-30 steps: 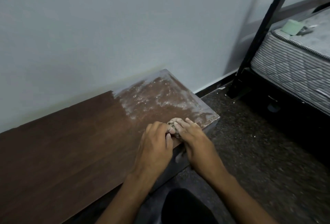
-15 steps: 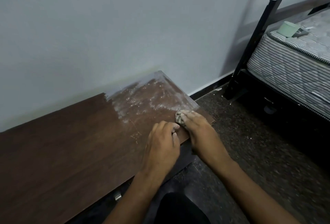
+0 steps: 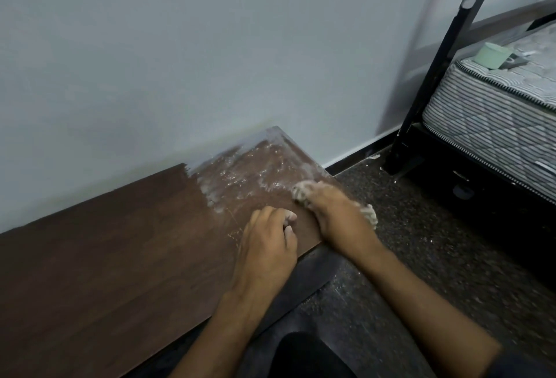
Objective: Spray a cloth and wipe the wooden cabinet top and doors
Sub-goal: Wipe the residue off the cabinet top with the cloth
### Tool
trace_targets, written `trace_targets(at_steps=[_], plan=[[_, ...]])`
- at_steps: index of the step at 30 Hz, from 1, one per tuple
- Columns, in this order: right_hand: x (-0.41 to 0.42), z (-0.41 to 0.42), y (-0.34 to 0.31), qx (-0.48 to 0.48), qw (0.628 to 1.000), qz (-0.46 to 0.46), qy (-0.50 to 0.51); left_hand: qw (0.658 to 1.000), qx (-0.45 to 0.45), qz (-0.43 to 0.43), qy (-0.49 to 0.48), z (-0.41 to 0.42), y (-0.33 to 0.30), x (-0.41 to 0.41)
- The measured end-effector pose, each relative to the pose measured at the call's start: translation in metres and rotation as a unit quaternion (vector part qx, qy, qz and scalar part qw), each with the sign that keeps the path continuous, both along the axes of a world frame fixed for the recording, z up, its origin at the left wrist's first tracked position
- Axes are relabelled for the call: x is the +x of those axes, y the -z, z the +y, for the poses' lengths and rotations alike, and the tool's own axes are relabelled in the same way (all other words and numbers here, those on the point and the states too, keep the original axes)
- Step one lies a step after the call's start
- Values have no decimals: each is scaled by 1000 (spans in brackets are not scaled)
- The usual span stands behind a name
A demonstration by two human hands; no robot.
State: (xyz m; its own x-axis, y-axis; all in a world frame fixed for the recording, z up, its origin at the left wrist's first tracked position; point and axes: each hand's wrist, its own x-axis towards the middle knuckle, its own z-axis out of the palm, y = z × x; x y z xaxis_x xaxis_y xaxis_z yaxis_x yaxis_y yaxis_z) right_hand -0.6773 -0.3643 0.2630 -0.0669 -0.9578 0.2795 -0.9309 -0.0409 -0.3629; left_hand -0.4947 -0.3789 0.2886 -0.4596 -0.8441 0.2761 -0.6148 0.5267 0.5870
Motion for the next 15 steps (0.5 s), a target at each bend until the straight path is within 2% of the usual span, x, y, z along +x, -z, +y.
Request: trace_targets(at_steps=[3,8,10,13,15], plan=[[-29,-30,-7,-18,997,-29,68,1000,-2,4,-7,4,-3,11],[-12,-31,-8,-14,996,-29,85,999,-2,22,-40,-1,-4,31],[16,-13,-8,-8,998,-42,41,998,-5,29,-54,-5,-5,38],[63,25,-12,28,994,-49,-96,997,-6,19,-70,-8,-6,50],[61,29,-15,50,988,-73,-126,997,-7,15,-76,-8,-5,61]])
